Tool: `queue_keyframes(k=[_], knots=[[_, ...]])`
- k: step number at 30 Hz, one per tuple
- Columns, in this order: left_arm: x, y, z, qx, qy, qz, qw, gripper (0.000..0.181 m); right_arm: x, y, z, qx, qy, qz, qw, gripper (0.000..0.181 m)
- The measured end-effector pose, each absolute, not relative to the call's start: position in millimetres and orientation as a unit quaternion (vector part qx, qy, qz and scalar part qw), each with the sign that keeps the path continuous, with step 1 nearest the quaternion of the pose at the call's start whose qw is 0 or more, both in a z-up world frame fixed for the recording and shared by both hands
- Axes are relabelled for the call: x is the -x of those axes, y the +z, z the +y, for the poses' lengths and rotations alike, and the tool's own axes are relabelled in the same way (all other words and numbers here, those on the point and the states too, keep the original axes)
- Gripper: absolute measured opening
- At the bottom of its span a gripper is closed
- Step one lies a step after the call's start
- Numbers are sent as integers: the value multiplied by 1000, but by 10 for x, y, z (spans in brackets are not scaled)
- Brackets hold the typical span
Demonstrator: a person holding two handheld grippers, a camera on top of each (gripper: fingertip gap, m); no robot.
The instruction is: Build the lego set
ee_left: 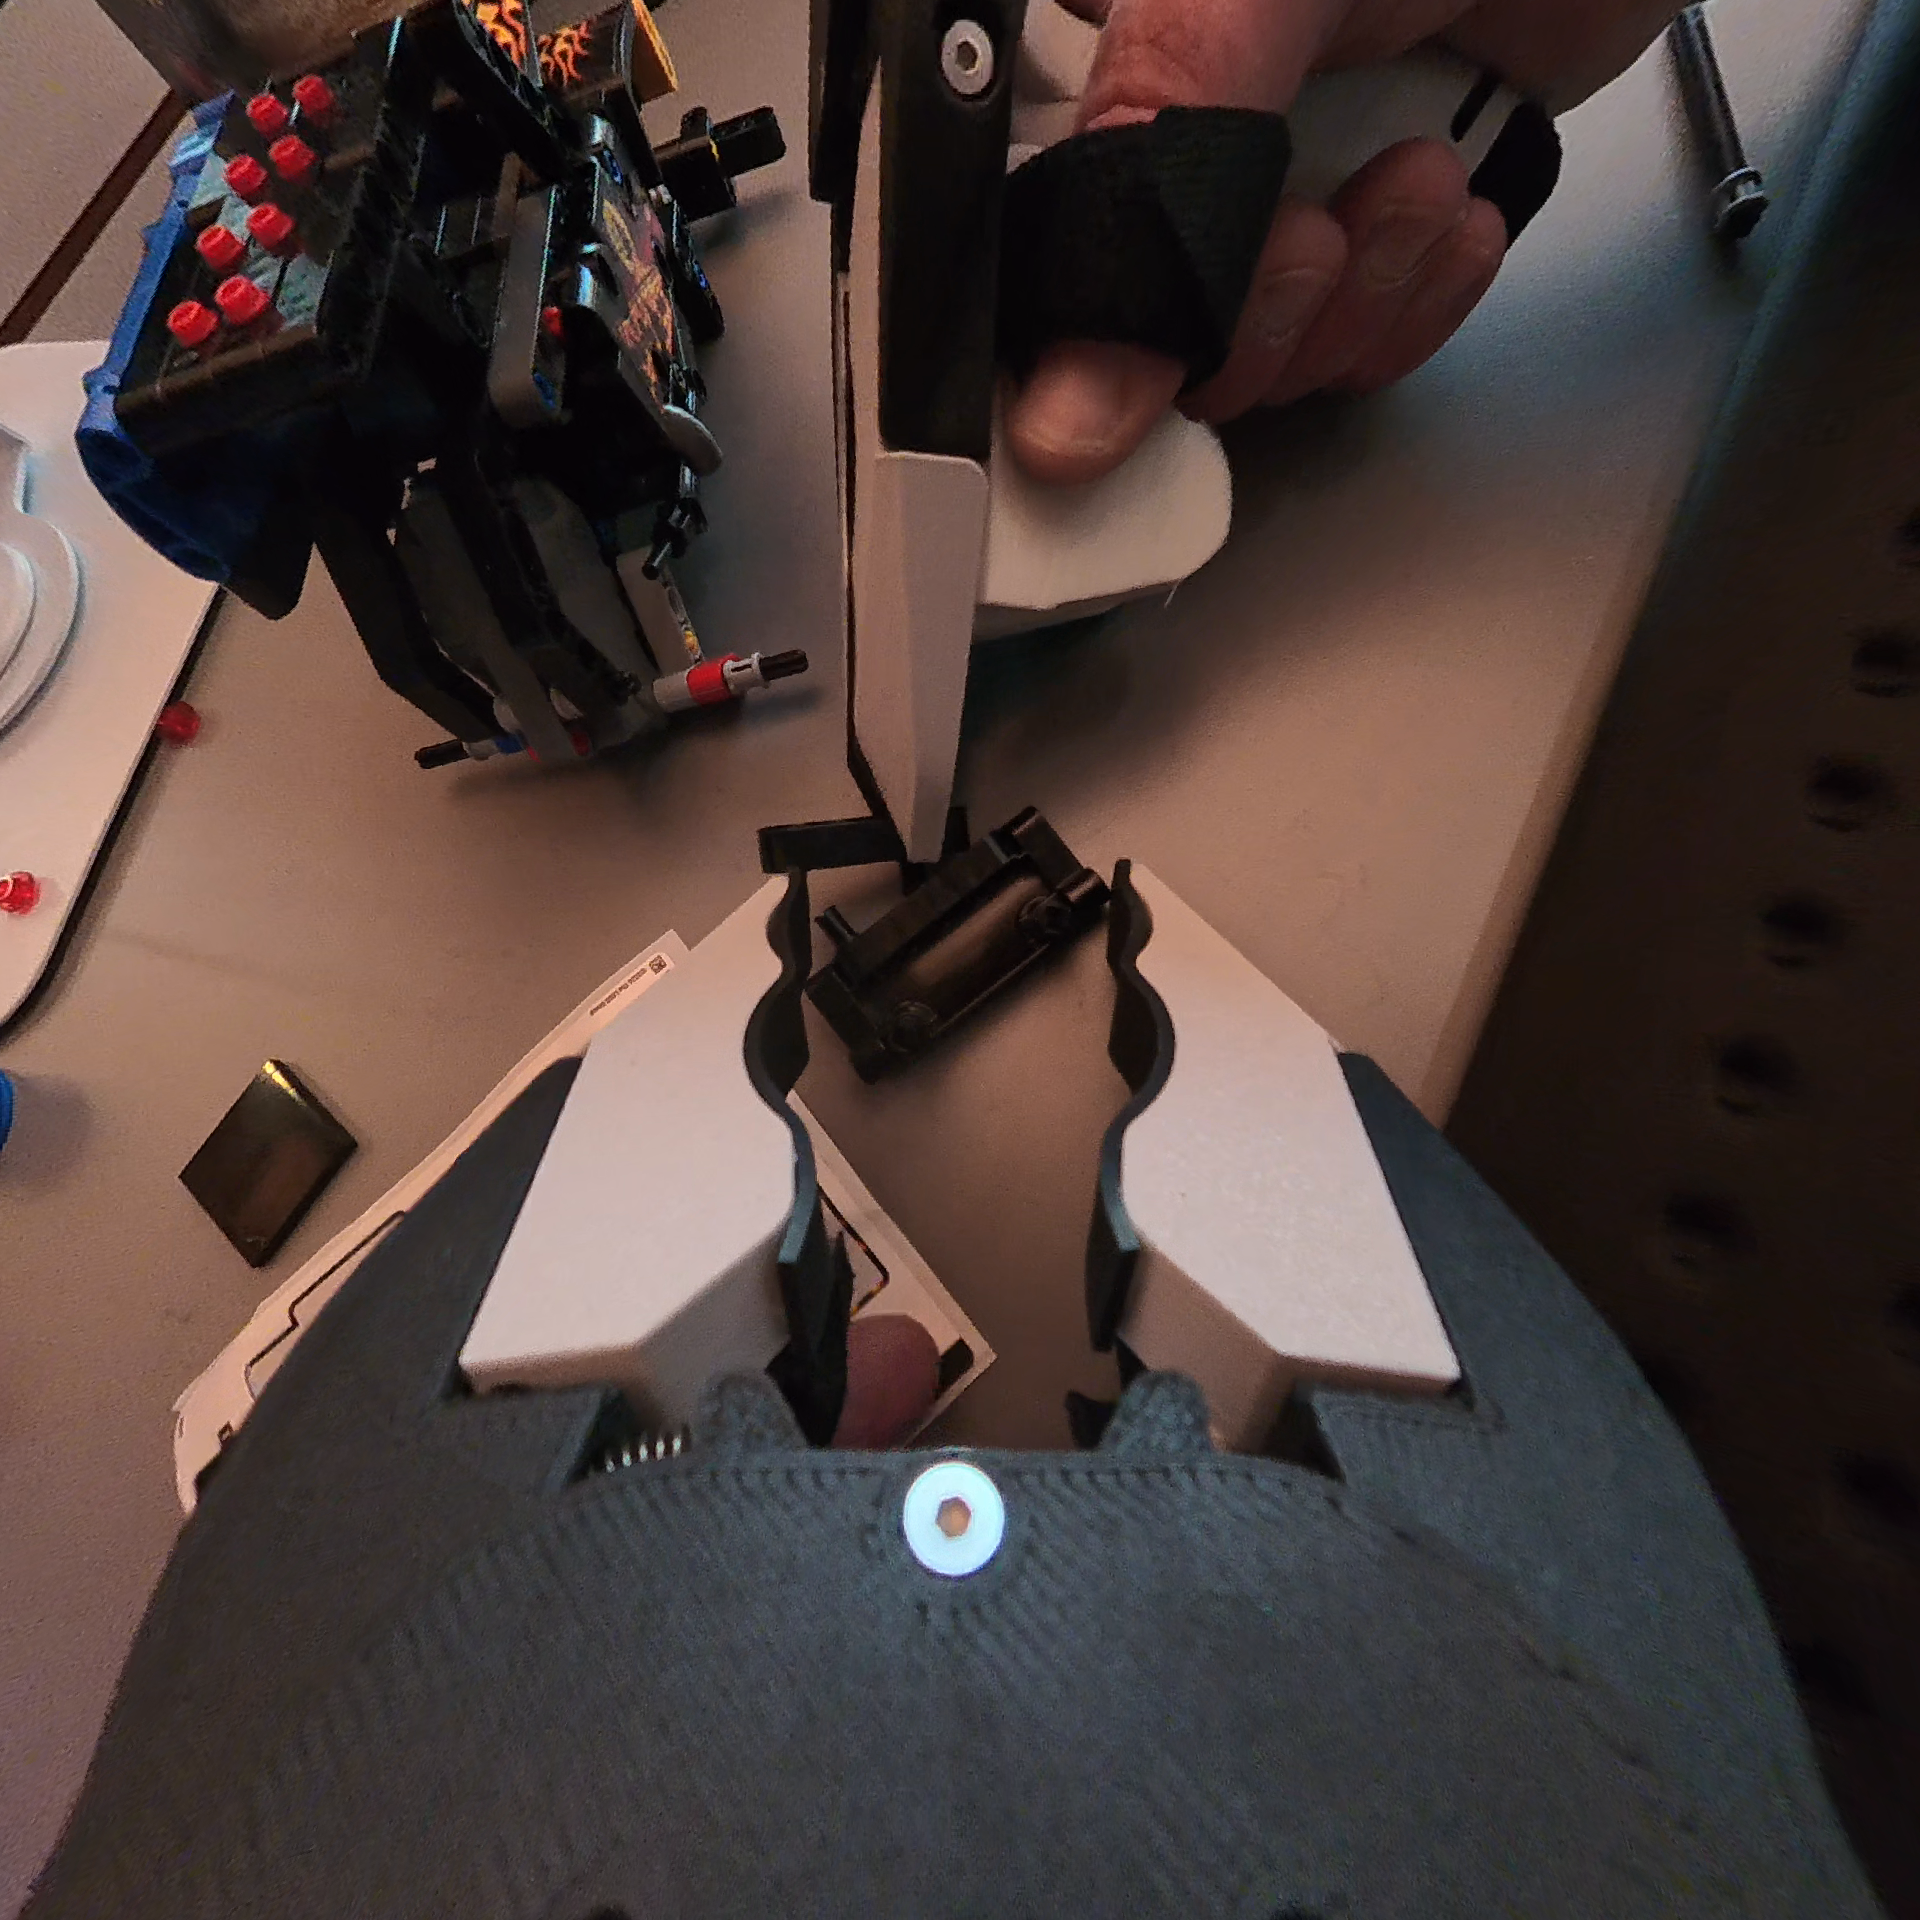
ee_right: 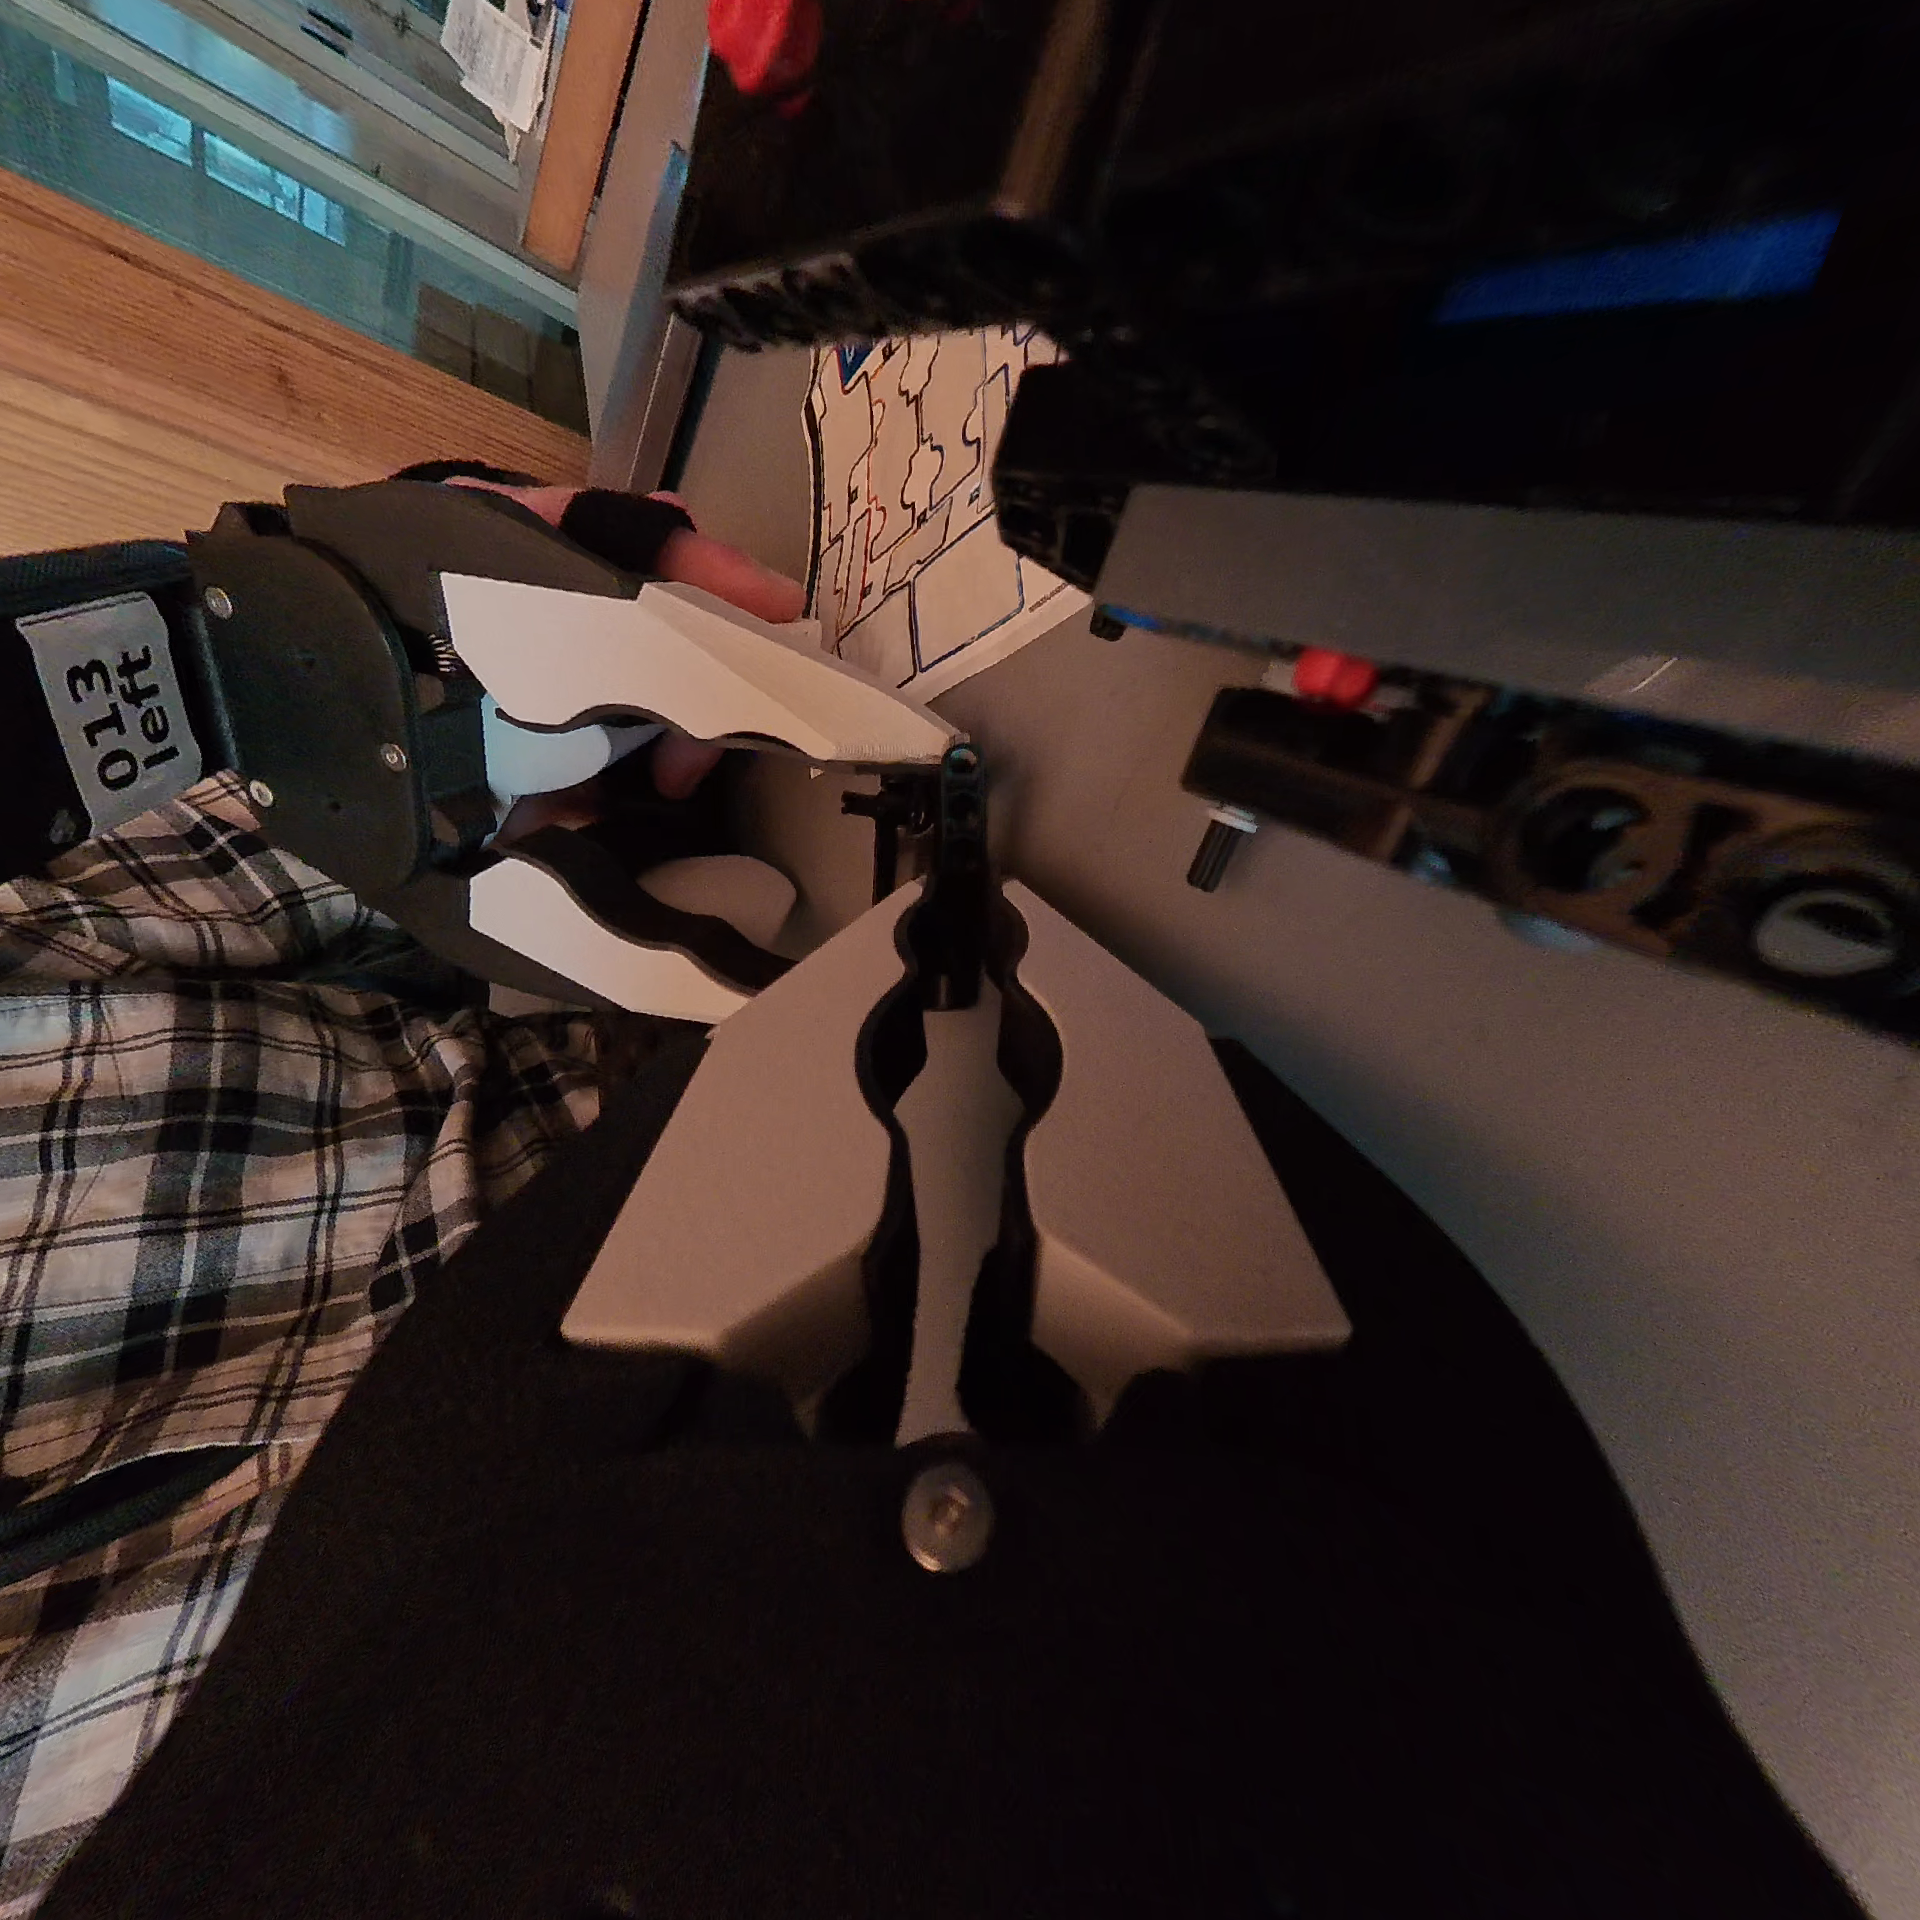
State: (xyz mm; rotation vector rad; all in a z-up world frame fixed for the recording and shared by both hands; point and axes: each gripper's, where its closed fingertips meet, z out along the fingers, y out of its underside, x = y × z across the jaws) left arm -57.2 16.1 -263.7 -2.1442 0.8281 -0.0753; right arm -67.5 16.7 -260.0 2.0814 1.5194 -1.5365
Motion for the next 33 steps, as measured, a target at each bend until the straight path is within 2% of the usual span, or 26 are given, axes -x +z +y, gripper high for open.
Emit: queue_keyframes(k=[7, 12, 16, 20, 23, 25, 33], knots=[[463, -2638, 94, 836, -58, 359, 410, 57, 555, -2622, 98, -690, -502, 516, 70, 4], [526, -2606, 90, 840, -48, 355, 408, 66, 534, -2624, 87, -691, -500, 518, 63, 4], [631, -2628, -45, 876, -70, 308, 364, 78, 534, -2624, 88, -691, -500, 519, 60, 5], [641, -2663, -121, 895, -74, 275, 344, 80, 547, -2621, 64, -687, -499, 525, 60, 5], [621, -2698, -76, 901, -65, 265, 337, 75, 559, -2621, 42, -684, -499, 529, 61, 5], [608, -2691, -70, 900, -62, 269, 336, 59, 563, -2613, 46, -684, -501, 528, 59, 5], [563, -2692, -52, 892, -68, 283, 347, 59, 556, -2582, 52, -680, -511, 522, 65, 4]])
